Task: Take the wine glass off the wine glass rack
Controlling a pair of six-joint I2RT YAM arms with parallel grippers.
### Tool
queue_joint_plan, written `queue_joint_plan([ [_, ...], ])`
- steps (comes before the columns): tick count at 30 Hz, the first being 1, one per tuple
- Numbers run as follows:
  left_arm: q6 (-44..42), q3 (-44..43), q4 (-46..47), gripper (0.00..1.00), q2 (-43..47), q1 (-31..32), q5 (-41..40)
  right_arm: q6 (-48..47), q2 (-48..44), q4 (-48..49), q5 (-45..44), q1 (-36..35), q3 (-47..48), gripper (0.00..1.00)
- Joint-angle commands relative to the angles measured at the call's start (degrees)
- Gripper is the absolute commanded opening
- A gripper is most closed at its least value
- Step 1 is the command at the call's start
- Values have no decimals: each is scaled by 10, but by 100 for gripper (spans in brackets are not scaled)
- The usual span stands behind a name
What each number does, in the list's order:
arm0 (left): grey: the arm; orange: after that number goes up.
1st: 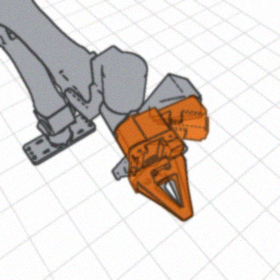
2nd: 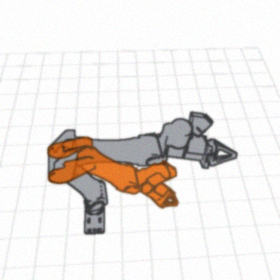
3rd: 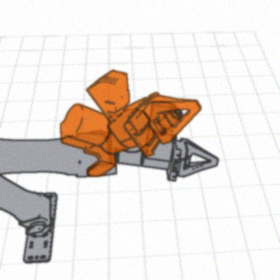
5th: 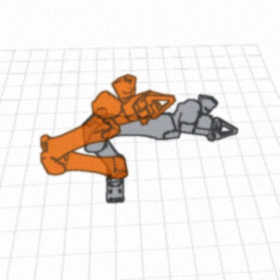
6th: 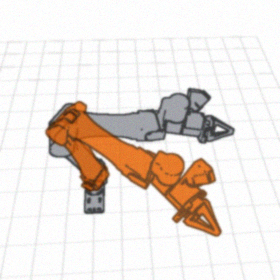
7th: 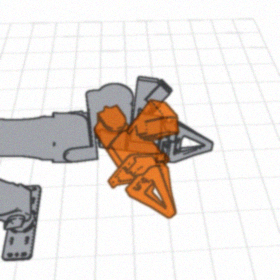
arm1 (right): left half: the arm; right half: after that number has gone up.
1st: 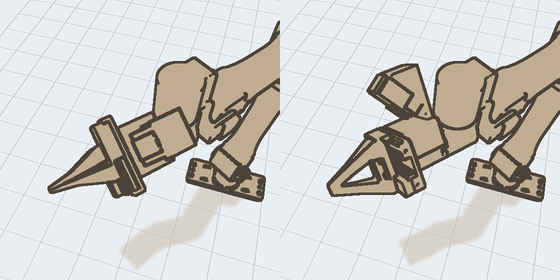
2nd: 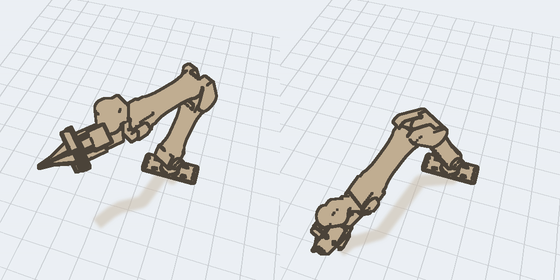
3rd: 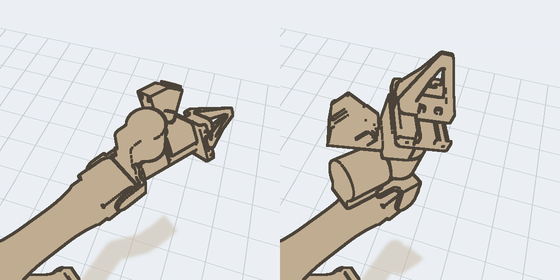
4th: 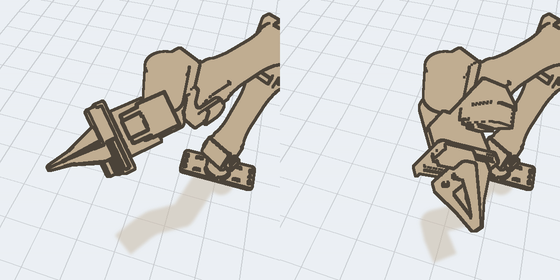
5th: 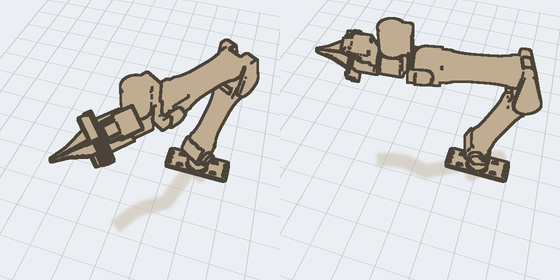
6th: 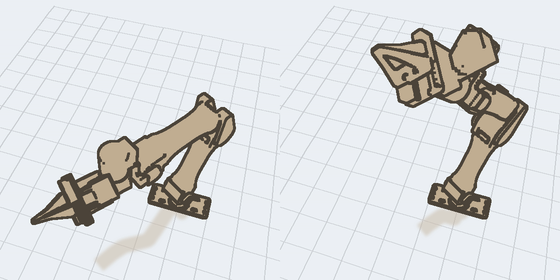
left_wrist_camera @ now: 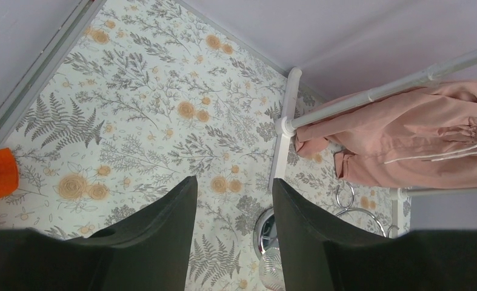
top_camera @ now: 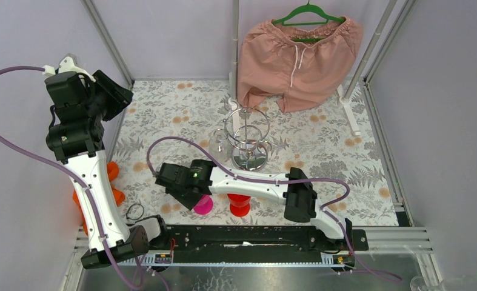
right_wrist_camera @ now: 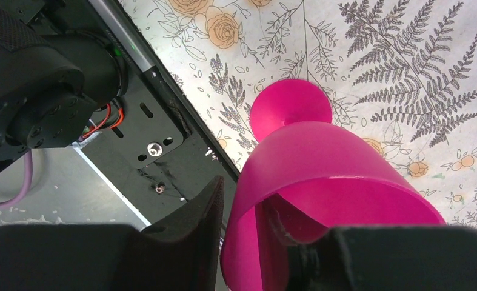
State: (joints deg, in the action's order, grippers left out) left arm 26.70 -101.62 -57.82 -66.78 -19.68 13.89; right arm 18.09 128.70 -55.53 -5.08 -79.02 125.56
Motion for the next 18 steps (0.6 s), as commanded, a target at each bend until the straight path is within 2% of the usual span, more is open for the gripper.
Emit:
queue_joint_plan([
  [1, -16, 9, 10, 56, 9, -5, -10, 4, -5, -15, 6, -3, 31, 33],
  [18, -22, 6, 6, 57, 8, -6, -12, 7, -43, -24, -5, -3, 79, 39],
])
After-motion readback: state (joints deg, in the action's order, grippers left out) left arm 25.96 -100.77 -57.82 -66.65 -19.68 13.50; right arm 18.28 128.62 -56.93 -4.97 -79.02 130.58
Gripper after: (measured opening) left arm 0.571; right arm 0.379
